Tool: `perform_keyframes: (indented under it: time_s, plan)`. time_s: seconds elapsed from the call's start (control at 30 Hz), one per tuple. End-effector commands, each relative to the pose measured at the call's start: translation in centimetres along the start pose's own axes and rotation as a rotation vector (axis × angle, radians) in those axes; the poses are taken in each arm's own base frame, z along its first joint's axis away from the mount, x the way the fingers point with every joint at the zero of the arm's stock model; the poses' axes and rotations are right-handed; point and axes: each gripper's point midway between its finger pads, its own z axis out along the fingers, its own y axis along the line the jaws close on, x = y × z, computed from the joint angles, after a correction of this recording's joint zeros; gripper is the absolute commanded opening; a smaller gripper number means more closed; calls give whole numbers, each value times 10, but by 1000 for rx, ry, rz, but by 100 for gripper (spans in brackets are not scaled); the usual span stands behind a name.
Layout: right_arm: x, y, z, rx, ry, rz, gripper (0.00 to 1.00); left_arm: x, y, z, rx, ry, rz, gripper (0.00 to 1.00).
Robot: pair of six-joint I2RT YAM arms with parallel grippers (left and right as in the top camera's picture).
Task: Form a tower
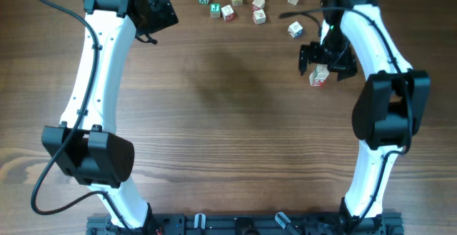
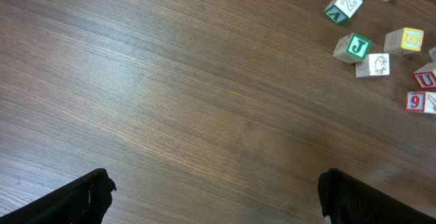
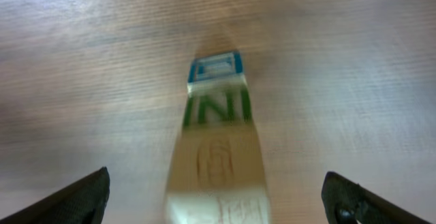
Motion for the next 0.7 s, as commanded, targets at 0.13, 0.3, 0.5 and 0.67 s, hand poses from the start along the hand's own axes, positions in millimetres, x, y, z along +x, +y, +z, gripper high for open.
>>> perform_keyframes:
  time_s: [0.13,0.3,0.5,0.67]
  plan:
    - [12,6,-38,-43,35,730,100,-2,1,-10,15,-18,-8,100]
    - [11,1,-37,-12,23,1020,100,-2,1,-10,14,-17,-8,100]
    - [1,-8,-32,24,-46,1142,100,-2,1,-10,14,-17,-8,100]
    - [-13,-5,-12,-12,-73,1142,100,-2,1,-10,14,-17,-8,100]
